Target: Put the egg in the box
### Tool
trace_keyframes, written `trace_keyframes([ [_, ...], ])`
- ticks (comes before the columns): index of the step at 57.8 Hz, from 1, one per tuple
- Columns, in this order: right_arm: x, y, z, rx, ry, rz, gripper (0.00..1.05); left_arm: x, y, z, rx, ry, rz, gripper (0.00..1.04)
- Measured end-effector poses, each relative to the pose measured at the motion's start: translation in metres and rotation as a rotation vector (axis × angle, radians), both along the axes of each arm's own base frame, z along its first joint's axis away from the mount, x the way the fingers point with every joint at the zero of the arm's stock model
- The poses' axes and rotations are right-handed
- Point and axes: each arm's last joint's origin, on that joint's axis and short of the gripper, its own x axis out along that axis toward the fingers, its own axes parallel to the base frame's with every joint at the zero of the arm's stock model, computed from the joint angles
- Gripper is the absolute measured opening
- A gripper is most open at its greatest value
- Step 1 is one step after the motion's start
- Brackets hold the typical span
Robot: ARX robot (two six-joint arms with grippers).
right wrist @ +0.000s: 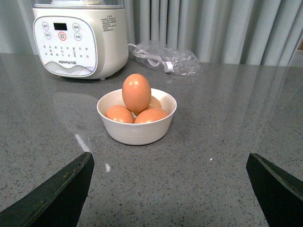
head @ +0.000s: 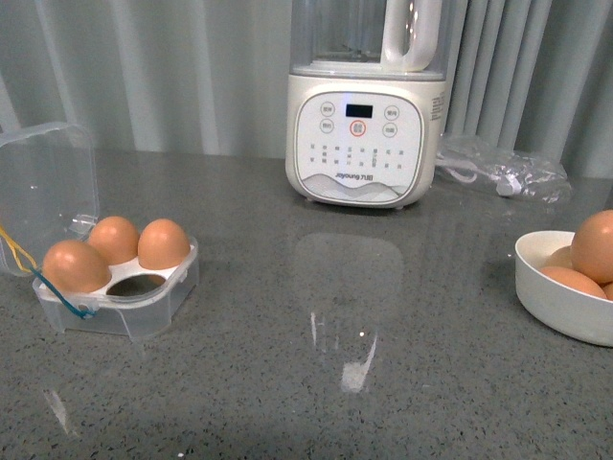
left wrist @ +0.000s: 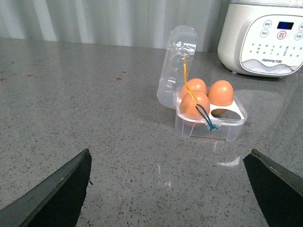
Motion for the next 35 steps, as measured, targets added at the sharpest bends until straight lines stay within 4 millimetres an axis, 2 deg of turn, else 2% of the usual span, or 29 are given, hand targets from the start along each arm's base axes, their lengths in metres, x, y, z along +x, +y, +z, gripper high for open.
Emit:
trace_keyframes([
  [35,0.0,0.0,0.0,0.0,0.0,0.0,0.98,0.0,0.0,0.0,0.0,0.0,0.0,0.98],
])
